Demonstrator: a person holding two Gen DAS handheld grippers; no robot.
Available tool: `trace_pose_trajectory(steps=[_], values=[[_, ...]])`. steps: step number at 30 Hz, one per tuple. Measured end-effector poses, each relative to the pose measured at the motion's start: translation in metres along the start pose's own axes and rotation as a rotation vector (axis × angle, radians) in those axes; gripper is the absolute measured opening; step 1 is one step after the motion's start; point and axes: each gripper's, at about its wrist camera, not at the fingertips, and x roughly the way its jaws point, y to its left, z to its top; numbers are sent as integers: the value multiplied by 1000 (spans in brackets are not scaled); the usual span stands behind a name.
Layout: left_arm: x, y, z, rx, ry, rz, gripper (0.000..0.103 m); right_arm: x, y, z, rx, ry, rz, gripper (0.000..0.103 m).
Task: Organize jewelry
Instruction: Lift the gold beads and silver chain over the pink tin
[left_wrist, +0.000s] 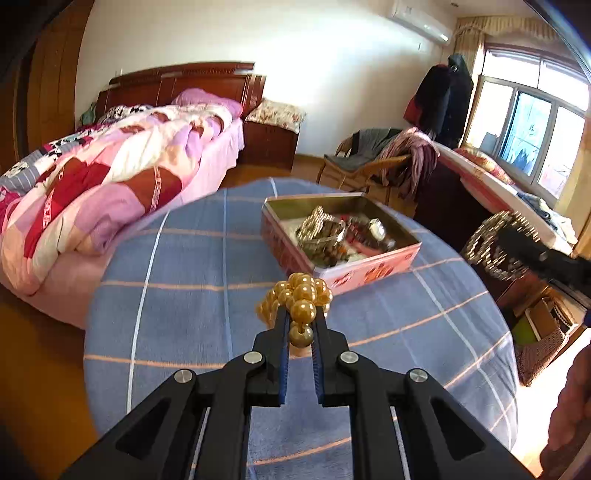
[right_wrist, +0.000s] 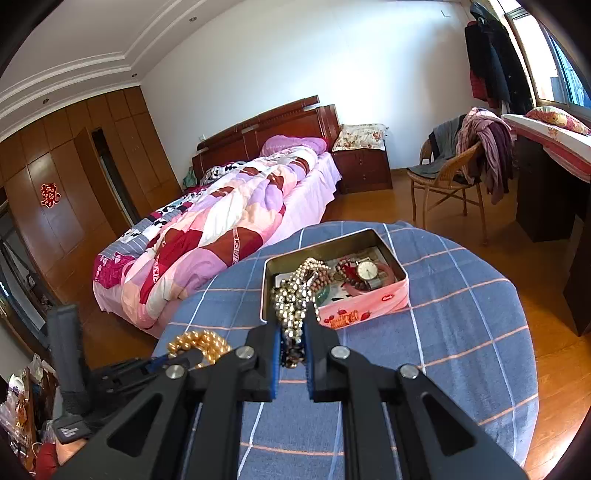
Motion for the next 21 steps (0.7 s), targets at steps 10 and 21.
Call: trace_pose_trajectory(steps=[10, 21], values=[[-8, -13, 18, 23, -48, 9, 10, -5, -5, 6, 1, -28, -18, 13], [2, -39, 31, 53, -65, -38, 10, -6, -17, 11, 5, -44, -66, 13]])
